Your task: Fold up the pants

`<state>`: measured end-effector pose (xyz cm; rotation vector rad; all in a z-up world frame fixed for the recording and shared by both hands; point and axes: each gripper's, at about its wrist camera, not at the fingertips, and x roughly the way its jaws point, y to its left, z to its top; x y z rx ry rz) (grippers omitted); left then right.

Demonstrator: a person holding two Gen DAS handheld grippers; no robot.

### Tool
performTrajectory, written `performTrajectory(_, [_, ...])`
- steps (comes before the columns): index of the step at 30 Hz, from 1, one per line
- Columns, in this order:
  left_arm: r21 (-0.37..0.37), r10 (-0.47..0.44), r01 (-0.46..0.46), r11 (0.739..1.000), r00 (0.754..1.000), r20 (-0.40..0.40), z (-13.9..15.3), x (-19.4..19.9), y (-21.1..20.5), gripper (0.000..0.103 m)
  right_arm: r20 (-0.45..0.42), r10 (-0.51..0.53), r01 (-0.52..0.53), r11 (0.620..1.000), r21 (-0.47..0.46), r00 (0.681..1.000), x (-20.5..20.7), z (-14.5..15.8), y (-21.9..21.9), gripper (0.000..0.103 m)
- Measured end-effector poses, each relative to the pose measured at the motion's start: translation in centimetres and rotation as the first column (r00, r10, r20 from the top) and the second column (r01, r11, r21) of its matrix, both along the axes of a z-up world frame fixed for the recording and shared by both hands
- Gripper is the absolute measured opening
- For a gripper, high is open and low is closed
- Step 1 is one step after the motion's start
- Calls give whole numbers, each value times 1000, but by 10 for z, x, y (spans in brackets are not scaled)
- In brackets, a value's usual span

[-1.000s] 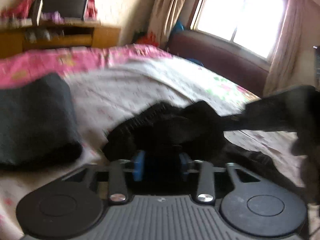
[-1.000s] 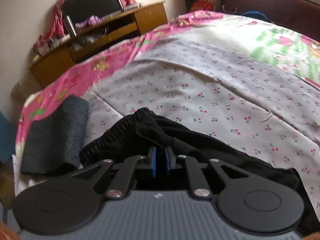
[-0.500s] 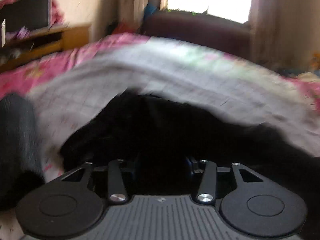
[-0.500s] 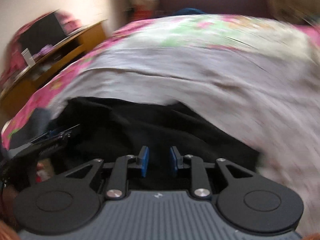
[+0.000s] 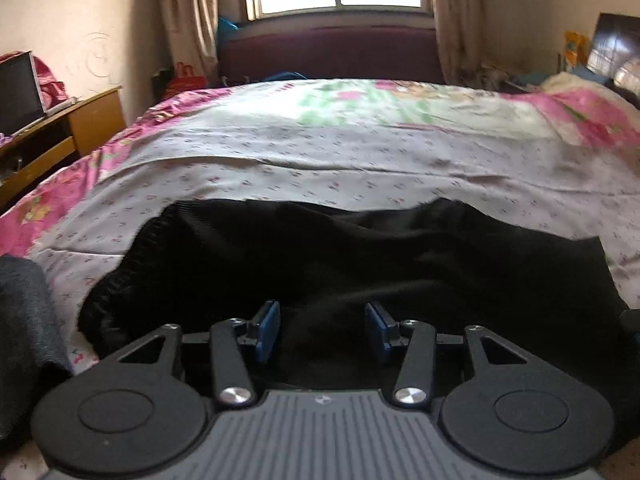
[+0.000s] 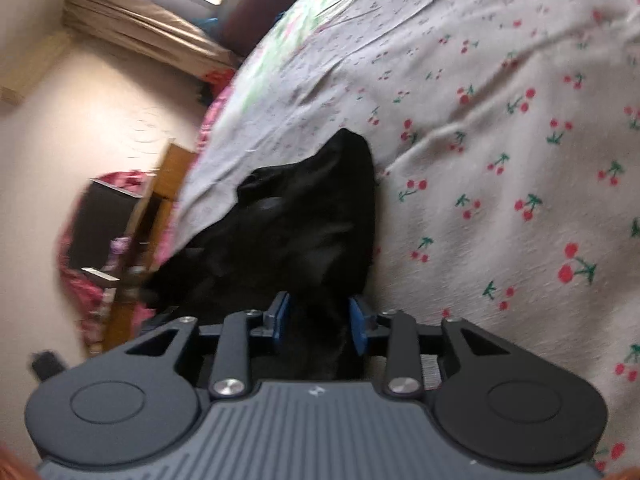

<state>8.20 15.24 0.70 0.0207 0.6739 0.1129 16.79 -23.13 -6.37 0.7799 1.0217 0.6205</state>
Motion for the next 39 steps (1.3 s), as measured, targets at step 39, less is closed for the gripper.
performTrajectory(39, [45, -457, 471, 881, 872, -173, -26, 23, -154, 31, -66, 1, 15, 970, 242, 998, 17, -17, -19, 6])
